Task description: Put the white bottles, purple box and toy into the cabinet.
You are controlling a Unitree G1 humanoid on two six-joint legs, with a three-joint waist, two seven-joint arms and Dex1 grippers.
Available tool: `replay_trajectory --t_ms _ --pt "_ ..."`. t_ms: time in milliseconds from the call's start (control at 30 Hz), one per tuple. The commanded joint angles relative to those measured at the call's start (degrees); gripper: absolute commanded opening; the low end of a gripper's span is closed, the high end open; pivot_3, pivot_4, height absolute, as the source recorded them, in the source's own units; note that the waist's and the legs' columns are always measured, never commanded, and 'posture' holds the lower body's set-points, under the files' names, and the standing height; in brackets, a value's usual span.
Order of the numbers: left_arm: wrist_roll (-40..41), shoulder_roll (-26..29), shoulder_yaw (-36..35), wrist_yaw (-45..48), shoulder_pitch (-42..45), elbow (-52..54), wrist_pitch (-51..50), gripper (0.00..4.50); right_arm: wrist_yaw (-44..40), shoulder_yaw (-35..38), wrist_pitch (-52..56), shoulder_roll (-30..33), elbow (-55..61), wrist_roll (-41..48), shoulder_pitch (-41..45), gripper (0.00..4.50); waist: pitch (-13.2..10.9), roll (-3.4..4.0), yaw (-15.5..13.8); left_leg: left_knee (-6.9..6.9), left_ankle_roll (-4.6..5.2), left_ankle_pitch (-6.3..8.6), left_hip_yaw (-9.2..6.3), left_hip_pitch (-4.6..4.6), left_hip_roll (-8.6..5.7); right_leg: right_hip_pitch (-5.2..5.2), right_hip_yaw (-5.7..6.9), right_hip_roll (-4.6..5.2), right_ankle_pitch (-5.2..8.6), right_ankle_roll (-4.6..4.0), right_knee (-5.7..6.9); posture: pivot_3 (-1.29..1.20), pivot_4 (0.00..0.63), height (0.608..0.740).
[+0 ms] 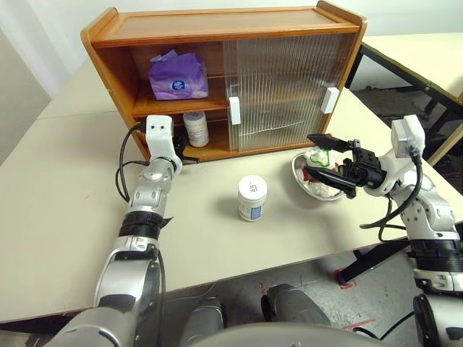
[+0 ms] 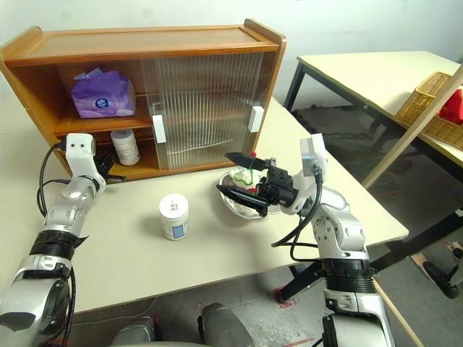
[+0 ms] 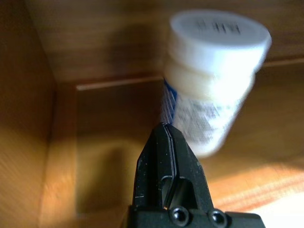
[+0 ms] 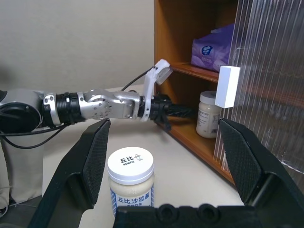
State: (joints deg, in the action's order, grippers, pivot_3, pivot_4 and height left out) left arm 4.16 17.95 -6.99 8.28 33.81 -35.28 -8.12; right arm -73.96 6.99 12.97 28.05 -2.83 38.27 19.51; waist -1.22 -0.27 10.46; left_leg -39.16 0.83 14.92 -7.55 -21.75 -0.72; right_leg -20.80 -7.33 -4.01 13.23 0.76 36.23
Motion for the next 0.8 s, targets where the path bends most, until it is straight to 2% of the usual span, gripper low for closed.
replay_trajectory --t_ms 33,467,800 --pt "-0.85 -0.15 -0.64 -1.98 1.85 -4.07 1.57 0.03 0.26 -0.19 0.13 0.09 0.3 -0.2 -0.05 4.5 0.0 0.0 0.04 0.01 0.0 0.0 0.0 0.0 0.0 0.0 0.0 0.0 0.0 0.0 0.0 -0.25 0.005 0.74" --pt "-0.93 -0.96 0.01 -2.65 6.27 -13.3 4.96 0.03 0.98 0.1 0.42 0.47 1.21 -0.03 -0.19 4.5 0.0 -0.01 0.16 0.05 0.0 0.0 0.04 -0.01 -0.02 -0.02 0.01 -0.01 0.02 0.03 -0.02 -0.27 0.002 0.74" --pt "-1.48 -1.98 1.53 2.29 9.42 -18.66 7.45 0.03 1.24 0.22 0.69 0.79 1.57 0.21 -0.01 4.5 -0.01 -0.01 0.25 0.04 0.0 0.0 0.07 -0.03 -0.05 -0.01 0.02 0.0 0.04 0.07 -0.04 -0.27 0.0 0.74"
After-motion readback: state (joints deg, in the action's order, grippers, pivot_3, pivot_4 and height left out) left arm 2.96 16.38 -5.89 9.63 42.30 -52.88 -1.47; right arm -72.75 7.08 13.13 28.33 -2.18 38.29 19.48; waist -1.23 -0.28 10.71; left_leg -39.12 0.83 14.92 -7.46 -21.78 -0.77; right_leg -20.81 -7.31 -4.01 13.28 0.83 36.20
